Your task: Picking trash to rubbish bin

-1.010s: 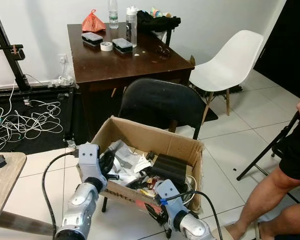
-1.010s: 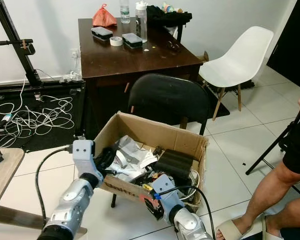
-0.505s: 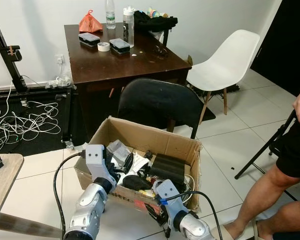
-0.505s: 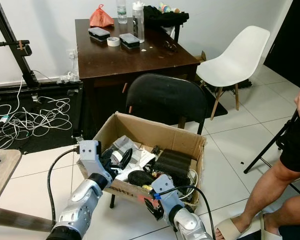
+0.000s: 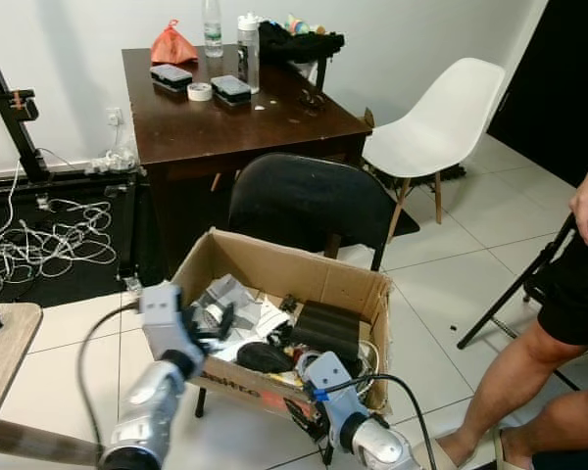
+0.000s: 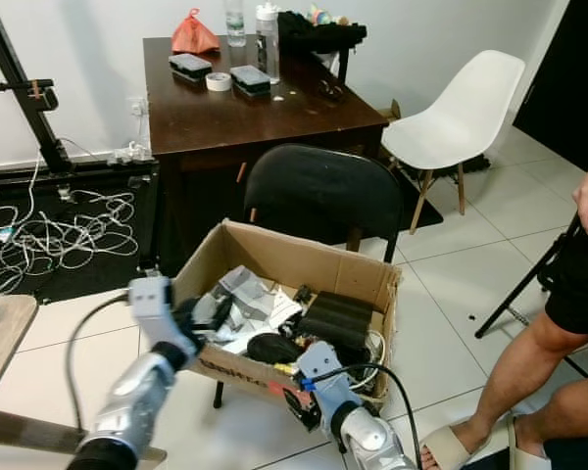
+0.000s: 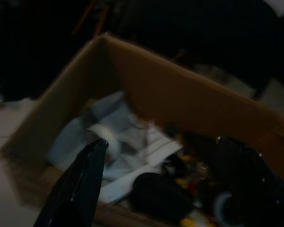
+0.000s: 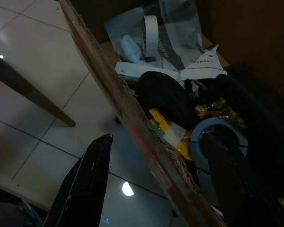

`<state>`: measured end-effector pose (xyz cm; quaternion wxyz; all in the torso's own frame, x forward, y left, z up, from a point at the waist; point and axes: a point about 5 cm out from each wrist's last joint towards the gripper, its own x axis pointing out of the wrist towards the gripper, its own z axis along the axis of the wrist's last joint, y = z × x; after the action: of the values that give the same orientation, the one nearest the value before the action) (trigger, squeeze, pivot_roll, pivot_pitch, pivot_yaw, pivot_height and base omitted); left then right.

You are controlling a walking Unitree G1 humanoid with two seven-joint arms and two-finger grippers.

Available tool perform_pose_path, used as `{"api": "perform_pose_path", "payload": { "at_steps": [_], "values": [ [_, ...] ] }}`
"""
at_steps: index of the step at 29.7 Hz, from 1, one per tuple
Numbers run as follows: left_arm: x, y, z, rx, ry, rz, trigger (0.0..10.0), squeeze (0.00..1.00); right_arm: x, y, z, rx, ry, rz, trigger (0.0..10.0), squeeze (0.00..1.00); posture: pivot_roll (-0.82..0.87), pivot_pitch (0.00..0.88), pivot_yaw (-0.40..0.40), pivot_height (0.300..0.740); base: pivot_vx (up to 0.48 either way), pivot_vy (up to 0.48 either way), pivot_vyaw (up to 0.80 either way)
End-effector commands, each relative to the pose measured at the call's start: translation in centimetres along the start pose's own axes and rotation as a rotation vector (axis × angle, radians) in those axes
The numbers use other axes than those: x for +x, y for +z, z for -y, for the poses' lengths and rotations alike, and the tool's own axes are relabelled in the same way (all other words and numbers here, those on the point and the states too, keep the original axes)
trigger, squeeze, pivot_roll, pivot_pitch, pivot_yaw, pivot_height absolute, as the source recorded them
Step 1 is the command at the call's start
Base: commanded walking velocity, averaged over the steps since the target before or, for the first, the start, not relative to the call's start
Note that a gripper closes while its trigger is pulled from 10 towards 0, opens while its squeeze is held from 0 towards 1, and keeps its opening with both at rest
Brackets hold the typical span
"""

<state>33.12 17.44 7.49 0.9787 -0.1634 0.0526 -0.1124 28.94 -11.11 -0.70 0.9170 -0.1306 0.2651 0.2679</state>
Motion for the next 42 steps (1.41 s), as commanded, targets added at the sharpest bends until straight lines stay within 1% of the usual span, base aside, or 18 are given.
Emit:
{"api": "perform_pose_path", "payload": {
  "at_steps": [1, 3, 4, 5, 8, 11, 13, 16, 17, 21, 22, 25, 27, 28, 30, 33, 39, 42],
  "values": [
    [-1.2, -1.1, -1.8, 0.005, 0.078, -0.044, 10.0, 0.0, 0.0, -0.7, -0.4, 0.009, 0.013, -0.028, 10.0, 0.0, -0.07, 0.181, 0.006, 0.74, 0.0, 0.0, 0.0],
    [-2.1, -1.5, -3.4, 0.002, 0.139, -0.061, 10.0, 0.0, -0.1, -0.7, -0.4, 0.009, 0.013, -0.028, 10.0, 0.0, -0.07, 0.182, 0.006, 0.74, 0.0, 0.0, 0.0],
    [-2.1, -1.5, -3.4, 0.002, 0.139, -0.061, 10.0, 0.0, -0.1, -0.7, -0.4, 0.009, 0.013, -0.028, 10.0, 0.0, -0.07, 0.182, 0.006, 0.74, 0.0, 0.0, 0.0],
    [-2.5, -1.7, -4.1, -0.004, 0.166, -0.067, 10.0, 0.0, -0.1, -0.7, -0.5, 0.01, 0.013, -0.028, 10.0, 0.0, -0.07, 0.184, 0.006, 0.74, 0.0, 0.0, 0.0],
    [-2.5, -1.7, -4.1, -0.004, 0.166, -0.067, 10.0, 0.0, -0.1, -0.7, -0.5, 0.01, 0.013, -0.028, 10.0, 0.0, -0.07, 0.184, 0.006, 0.74, 0.0, 0.0, 0.0],
    [-3.8, -2.2, -5.8, 0.011, 0.205, -0.107, 10.0, 0.0, 0.0, -0.7, -0.5, 0.01, 0.015, -0.029, 10.0, 0.0, -0.07, 0.186, 0.006, 0.74, 0.0, 0.0, 0.0],
    [-3.8, -2.2, -5.8, 0.011, 0.205, -0.107, 10.0, 0.0, 0.0, -0.7, -0.5, 0.01, 0.015, -0.029, 10.0, 0.0, -0.07, 0.186, 0.006, 0.74, 0.0, 0.0, 0.0],
    [-4.9, -3.6, -6.7, 0.005, 0.244, -0.169, 10.0, 0.0, 0.0, -0.7, -0.6, 0.012, 0.016, -0.028, 10.0, 0.0, -0.07, 0.187, 0.01, 0.74, -0.269, 0.0, 0.0],
    [-5.4, -4.2, -6.8, -0.003, 0.255, -0.193, 10.0, 0.0, 0.0, -0.7, -0.6, 0.013, 0.016, -0.028, 10.0, 0.0, -0.07, 0.187, 0.011, 0.74, -0.345, 0.0, 0.0],
    [-6.2, -5.7, -6.8, -0.009, 0.274, -0.245, 10.0, 0.0, 0.0, -0.7, -0.6, 0.016, 0.013, -0.028, 10.0, 0.0, -0.07, 0.186, 0.011, 0.74, -0.345, 0.0, 0.0],
    [-6.2, -5.7, -6.8, -0.009, 0.274, -0.245, 10.0, 0.0, 0.0, -0.7, -0.6, 0.016, 0.013, -0.028, 10.0, 0.0, -0.07, 0.186, 0.011, 0.74, -0.345, 0.0, 0.0],
    [-7.2, -6.9, -7.0, -0.019, 0.307, -0.297, 10.0, 0.0, 0.0, -0.7, -0.6, 0.019, 0.014, -0.03, 10.0, 0.0, -0.06, 0.183, 0.009, 0.74, -0.342, 0.0, 0.0],
    [-7.2, -6.9, -7.0, -0.019, 0.307, -0.297, 10.0, 0.0, 0.0, -0.7, -0.6, 0.019, 0.014, -0.03, 10.0, 0.0, -0.06, 0.183, 0.009, 0.74, -0.341, 0.0, 0.0],
    [-7.7, -7.5, -7.1, -0.026, 0.322, -0.326, 10.0, 0.0, 0.0, -0.7, -0.6, 0.017, 0.017, -0.031, 10.0, 0.0, -0.07, 0.182, 0.01, 0.74, -0.345, 0.0, 0.0],
    [-8.2, -8.1, -7.2, -0.032, 0.331, -0.348, 10.0, 0.0, 0.0, -0.7, -0.6, 0.017, 0.017, -0.032, 10.0, 0.0, -0.07, 0.182, 0.01, 0.74, -0.343, 0.0, 0.0],
    [-8.3, -8.3, -7.2, -0.034, 0.334, -0.357, 10.0, 0.0, 0.0, -0.7, -0.6, 0.017, 0.016, -0.032, 10.0, 0.0, -0.07, 0.182, 0.01, 0.74, -0.341, 0.0, 0.0],
    [-9.3, -9.4, -7.2, -0.04, 0.349, -0.399, 10.0, 0.0, 0.0, -0.7, -0.5, 0.019, 0.012, -0.031, 10.0, 0.0, -0.07, 0.184, 0.009, 0.74, -0.347, 0.0, 0.0],
    [-9.7, -9.8, -7.2, -0.038, 0.356, -0.416, 10.0, 0.0, -0.1, -0.7, -0.2, 0.033, -0.009, -0.025, 10.0, 0.0, -0.07, 0.182, 0.006, 0.74, -0.346, 0.0, 0.0]
  ]
}}
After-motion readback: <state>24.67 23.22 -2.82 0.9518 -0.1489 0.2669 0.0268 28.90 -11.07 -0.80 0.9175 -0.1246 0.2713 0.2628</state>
